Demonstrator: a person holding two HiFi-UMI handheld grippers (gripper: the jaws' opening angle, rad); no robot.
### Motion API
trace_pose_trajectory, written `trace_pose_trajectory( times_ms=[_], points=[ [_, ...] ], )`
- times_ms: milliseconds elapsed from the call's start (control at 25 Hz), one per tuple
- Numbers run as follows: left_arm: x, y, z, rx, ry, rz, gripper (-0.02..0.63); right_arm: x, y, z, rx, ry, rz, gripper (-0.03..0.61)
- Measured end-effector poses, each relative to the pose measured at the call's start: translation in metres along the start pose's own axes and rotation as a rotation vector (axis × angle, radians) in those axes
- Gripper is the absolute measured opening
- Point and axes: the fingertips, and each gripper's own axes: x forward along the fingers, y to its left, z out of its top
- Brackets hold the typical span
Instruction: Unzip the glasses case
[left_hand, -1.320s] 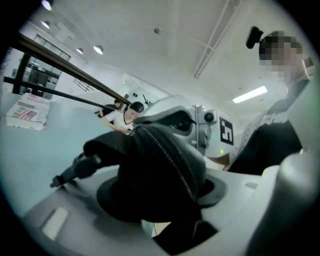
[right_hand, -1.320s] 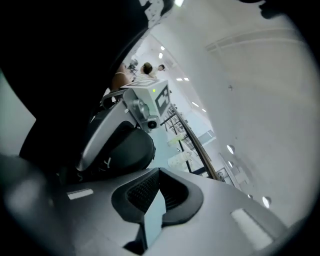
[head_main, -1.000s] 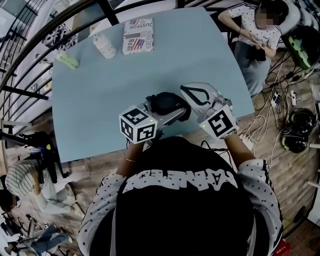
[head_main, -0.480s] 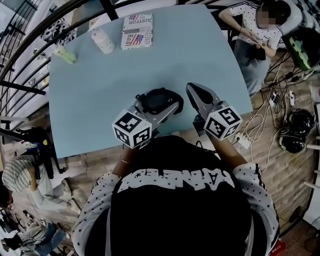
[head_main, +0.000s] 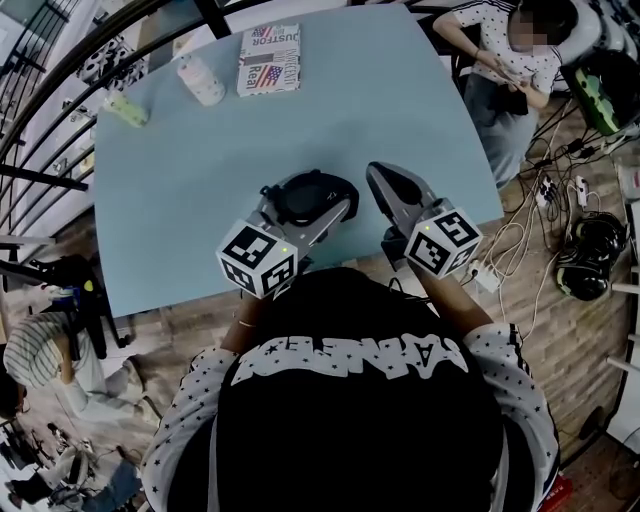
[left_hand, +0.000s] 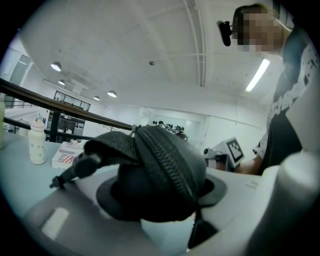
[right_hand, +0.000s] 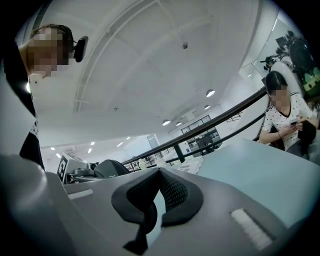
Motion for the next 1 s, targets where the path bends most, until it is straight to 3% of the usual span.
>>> trace_pose_trajectory(
  times_ms=[1000],
  points=[
    [-0.0010, -0.0017, -0.0070, 0.056, 0.030, 0.016, 0.000, 0.0000, 0.0067, -0.0024, -0.023, 0.017, 0.036, 0.003]
  ],
)
